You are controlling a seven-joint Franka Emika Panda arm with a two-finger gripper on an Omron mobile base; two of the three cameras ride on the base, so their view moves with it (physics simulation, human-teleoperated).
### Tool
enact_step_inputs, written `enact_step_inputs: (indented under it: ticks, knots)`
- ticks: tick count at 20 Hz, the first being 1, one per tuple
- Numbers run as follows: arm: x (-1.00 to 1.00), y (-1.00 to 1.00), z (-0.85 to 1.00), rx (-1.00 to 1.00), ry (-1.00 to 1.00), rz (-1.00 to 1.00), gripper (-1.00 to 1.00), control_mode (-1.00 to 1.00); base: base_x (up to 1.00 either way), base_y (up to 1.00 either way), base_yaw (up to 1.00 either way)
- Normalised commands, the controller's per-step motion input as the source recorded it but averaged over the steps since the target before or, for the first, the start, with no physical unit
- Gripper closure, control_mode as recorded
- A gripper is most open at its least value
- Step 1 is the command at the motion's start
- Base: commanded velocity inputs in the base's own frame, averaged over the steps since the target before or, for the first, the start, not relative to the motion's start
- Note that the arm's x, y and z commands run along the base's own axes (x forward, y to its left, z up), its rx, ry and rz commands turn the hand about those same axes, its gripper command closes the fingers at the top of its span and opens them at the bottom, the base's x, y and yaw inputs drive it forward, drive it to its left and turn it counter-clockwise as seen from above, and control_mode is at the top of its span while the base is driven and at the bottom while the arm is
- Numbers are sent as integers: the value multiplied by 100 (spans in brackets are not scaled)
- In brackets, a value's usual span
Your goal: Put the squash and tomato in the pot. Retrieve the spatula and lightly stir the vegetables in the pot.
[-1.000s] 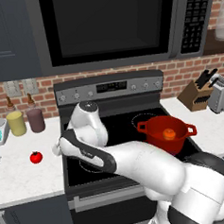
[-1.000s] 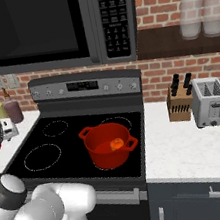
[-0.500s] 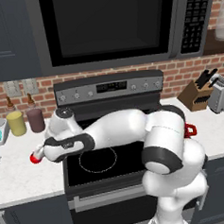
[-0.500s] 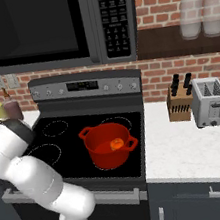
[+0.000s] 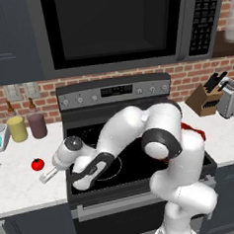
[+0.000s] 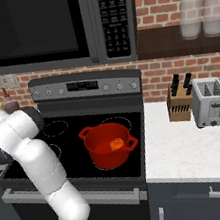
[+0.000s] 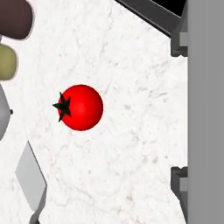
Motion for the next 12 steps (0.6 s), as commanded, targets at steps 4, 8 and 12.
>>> enact_step_inputs:
  ticks: [4, 8, 12]
  knots:
    - [18, 40, -6, -6, 0, 0, -100, -100, 0, 0, 0]
    - [0, 28, 19, -2, -1, 0, -100, -100, 0, 0, 0]
    - [6, 8, 41, 0, 0, -1, -100, -100, 0, 0, 0]
